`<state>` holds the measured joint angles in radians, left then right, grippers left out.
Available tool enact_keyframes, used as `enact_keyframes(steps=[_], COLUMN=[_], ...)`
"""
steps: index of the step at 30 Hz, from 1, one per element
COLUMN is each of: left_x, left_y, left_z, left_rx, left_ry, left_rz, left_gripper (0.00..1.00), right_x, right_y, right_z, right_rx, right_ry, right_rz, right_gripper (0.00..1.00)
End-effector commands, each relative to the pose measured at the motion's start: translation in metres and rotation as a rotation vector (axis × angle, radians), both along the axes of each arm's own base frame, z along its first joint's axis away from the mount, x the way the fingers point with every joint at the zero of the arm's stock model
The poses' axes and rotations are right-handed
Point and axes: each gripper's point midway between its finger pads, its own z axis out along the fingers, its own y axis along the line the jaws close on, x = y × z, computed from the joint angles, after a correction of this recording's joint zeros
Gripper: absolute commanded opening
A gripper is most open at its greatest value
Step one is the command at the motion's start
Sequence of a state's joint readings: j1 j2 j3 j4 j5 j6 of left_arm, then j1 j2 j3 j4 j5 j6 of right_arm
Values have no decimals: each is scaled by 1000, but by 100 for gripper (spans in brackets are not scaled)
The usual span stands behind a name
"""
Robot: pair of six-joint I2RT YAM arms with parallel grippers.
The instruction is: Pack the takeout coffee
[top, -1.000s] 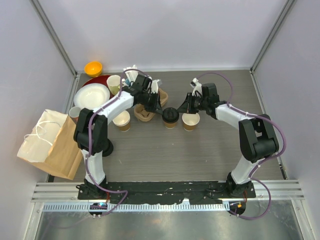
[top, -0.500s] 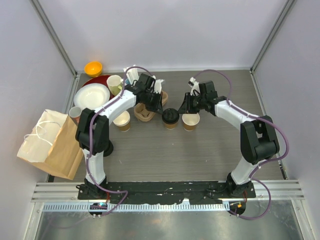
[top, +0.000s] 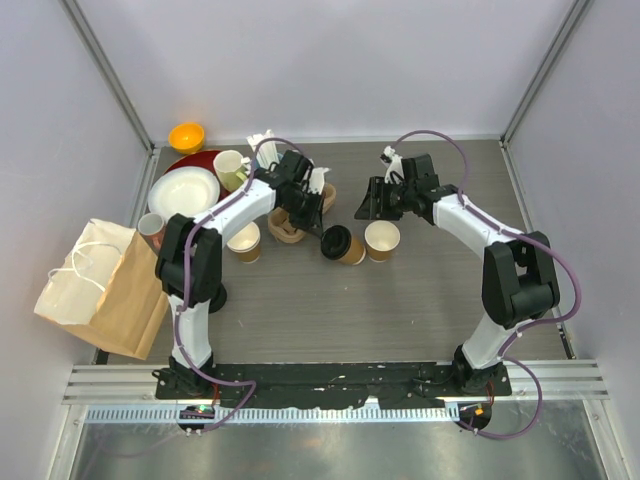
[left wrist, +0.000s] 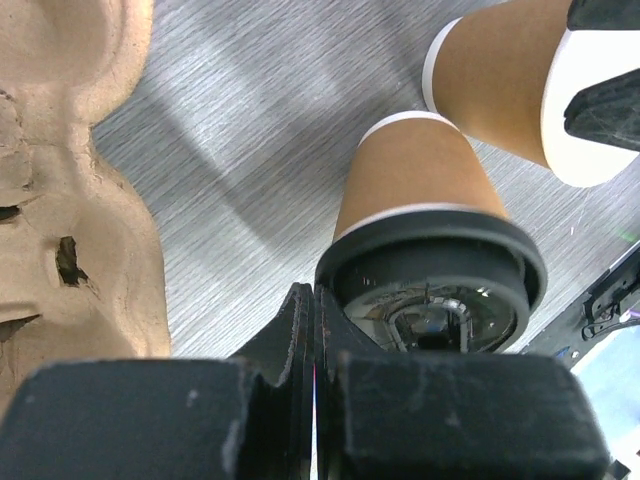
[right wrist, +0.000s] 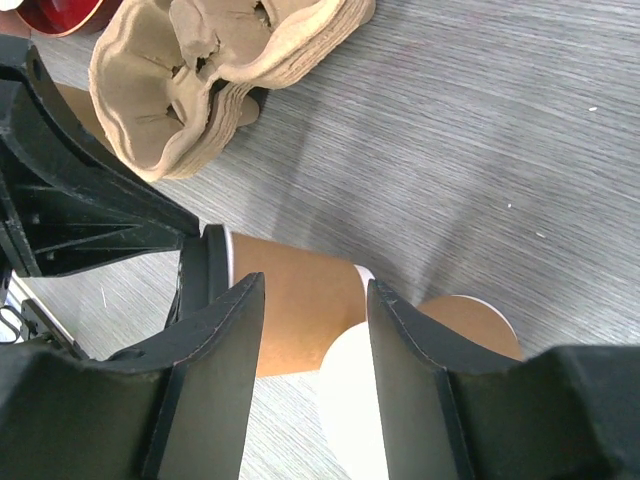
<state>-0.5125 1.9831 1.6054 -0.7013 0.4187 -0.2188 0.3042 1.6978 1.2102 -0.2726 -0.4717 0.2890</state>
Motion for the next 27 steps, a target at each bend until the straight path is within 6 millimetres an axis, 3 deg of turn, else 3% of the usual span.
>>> enact_keyframes(steps=[1, 5, 9, 13, 14, 17, 19, 22, 24, 27], left_x=[6, 5, 4, 8, 9, 16, 18, 16, 15, 6], left_y=[-9, -13, -15, -12, -10, 5, 19, 38, 50, 62], left_z=[27, 39, 33, 47, 54, 84, 102, 115, 112, 110], left_rx=[-25, -35, -33, -48, -51, -48, -37, -41, -43, -38], left_ry=[-71, -98, -83, -101, -111, -195, -253, -284, -271, -257], left_rz=[-34, -47, -52, -60, -61, -54, -54, -31, -8, -7], left_gripper=[0, 0, 0, 0, 0, 12, 21, 26, 27, 27], right_x=[7, 0, -5, -19, -30, -49, -60, -89, -115, -148], right_y=[2, 7, 7, 26, 40, 55, 59, 76, 86, 82], right_z=[14, 11, 9, 33, 39, 54, 50, 35, 19, 8], right_rx=[12, 51, 42, -43, -66, -106, -101, -128, -181, -176], right_ry=[-39, -29, -35, -201, -245, -359, -375, -394, -418, -420], right_rz=[10, 31, 37, 166, 222, 322, 388, 534, 669, 808], right_gripper=[51, 52, 52, 58, 62, 74, 88, 89, 90, 91])
